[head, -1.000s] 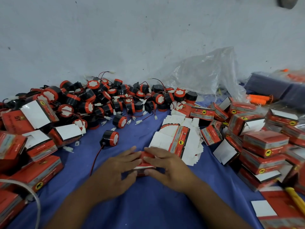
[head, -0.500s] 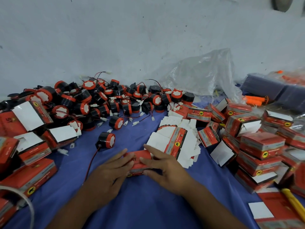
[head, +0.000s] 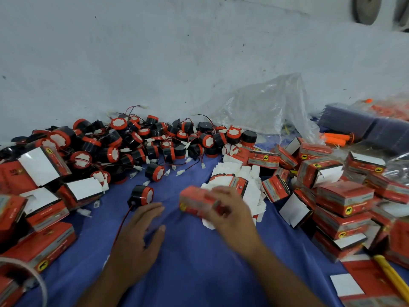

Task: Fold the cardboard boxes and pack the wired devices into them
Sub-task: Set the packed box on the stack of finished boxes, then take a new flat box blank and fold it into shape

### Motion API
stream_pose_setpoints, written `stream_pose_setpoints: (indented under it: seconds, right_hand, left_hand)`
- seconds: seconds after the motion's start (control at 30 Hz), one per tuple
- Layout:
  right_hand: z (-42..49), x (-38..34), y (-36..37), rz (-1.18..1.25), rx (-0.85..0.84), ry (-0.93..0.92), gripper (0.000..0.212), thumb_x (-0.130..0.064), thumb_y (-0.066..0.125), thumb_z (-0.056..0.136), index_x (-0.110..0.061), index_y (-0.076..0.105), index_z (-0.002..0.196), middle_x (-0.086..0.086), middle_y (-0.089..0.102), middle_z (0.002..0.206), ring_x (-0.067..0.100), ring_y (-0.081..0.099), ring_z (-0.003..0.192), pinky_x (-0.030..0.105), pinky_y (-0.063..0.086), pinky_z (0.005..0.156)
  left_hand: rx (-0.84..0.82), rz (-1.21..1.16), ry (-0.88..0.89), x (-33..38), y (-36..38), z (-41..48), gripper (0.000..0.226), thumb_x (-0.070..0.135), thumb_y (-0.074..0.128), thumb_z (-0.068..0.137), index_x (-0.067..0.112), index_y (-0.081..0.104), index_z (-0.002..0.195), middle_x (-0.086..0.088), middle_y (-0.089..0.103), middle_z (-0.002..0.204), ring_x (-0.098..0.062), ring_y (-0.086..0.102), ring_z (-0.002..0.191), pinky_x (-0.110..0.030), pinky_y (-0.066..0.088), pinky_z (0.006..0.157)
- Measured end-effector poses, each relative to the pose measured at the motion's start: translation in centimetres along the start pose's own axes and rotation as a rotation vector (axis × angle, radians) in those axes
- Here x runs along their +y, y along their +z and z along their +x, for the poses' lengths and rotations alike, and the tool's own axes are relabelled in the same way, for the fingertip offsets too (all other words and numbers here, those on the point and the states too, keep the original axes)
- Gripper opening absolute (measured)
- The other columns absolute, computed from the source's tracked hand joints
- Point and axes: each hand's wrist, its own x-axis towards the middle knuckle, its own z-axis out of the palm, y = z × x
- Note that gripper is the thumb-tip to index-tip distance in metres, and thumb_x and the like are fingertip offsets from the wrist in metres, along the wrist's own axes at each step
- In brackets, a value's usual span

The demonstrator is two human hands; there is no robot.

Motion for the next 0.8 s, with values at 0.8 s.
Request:
stream_pose_setpoints:
  seconds: [0.8]
  right_hand:
    - [1.0,-0.9,-2.7,-1.147,-0.114,-0.168,0.020,-0.012,0.065,0.086,-0.015,0.061,0.106,0.005,0.067,0.101,0.026,0.067,0.085,0.034,0.048,0.062]
  left_hand:
    - [-0.117,0.032,0.064,-0.4,0.4,0.1,0.021,0.021,0.059,0.090,0.015,0.071,0.105,0.022,0.058,0.112,0.016,0.051,0.109,-0.004,0.041,0.090]
